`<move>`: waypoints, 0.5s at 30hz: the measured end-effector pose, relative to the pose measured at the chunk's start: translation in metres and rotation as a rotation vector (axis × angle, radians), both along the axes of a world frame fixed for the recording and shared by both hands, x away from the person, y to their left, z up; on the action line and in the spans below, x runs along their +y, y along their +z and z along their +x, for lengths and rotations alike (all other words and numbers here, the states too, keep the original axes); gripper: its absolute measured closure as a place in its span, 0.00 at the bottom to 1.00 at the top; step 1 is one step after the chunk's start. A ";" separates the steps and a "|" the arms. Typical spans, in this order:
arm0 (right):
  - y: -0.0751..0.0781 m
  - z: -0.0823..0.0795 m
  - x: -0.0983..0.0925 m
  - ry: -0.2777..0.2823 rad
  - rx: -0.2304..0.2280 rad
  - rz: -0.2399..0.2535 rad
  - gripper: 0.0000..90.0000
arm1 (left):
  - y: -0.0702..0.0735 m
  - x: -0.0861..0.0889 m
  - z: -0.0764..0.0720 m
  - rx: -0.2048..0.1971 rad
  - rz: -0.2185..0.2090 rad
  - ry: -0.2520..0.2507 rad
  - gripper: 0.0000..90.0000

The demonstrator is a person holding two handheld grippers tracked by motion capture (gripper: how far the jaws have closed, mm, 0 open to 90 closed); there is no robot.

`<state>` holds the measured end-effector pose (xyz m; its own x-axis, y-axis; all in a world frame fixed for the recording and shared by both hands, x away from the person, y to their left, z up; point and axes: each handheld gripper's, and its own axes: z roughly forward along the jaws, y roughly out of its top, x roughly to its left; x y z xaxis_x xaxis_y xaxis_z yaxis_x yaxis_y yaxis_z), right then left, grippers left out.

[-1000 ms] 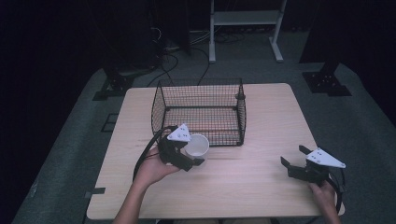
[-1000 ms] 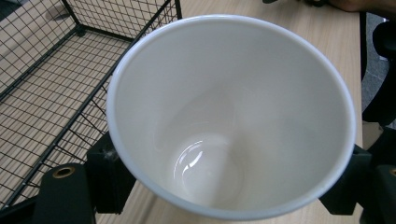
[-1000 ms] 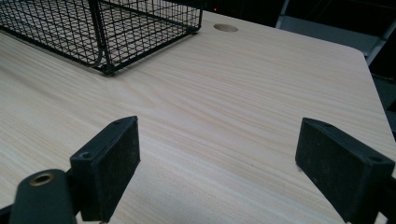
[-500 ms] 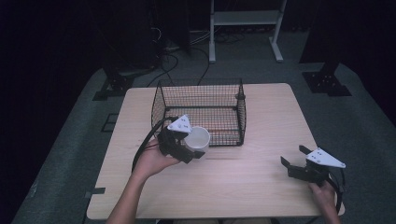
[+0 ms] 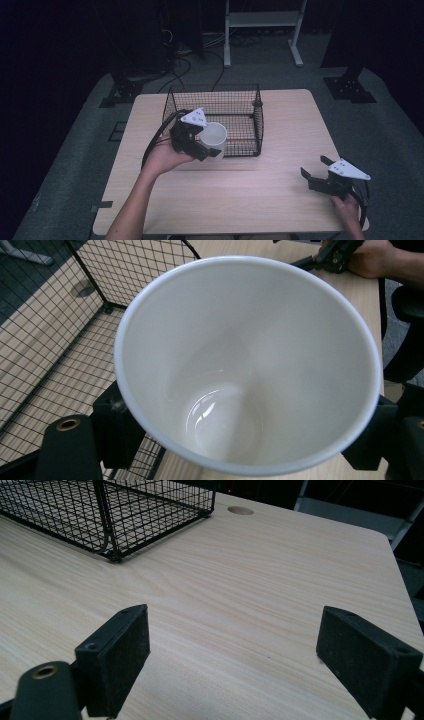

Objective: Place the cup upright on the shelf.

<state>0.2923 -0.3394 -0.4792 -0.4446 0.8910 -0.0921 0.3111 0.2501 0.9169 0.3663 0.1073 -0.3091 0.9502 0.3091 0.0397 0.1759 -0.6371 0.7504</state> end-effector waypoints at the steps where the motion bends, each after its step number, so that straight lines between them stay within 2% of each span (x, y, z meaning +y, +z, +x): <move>1: 0.000 0.000 0.000 0.000 0.000 0.000 0.15 | 0.000 0.000 0.000 0.000 0.000 0.000 0.23; 8: 0.000 0.000 0.000 -0.001 0.000 0.001 0.15 | 0.017 -0.001 0.013 -0.012 0.005 0.004 0.23; 15: 0.000 0.000 0.000 -0.003 0.002 0.002 0.15 | 0.019 0.003 0.031 -0.001 0.012 0.033 0.23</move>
<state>0.2923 -0.3395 -0.4792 -0.4425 0.8923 -0.0893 0.3136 0.2472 0.9168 0.3976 0.1100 -0.2905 0.9396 0.3394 0.0447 0.1958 -0.6399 0.7431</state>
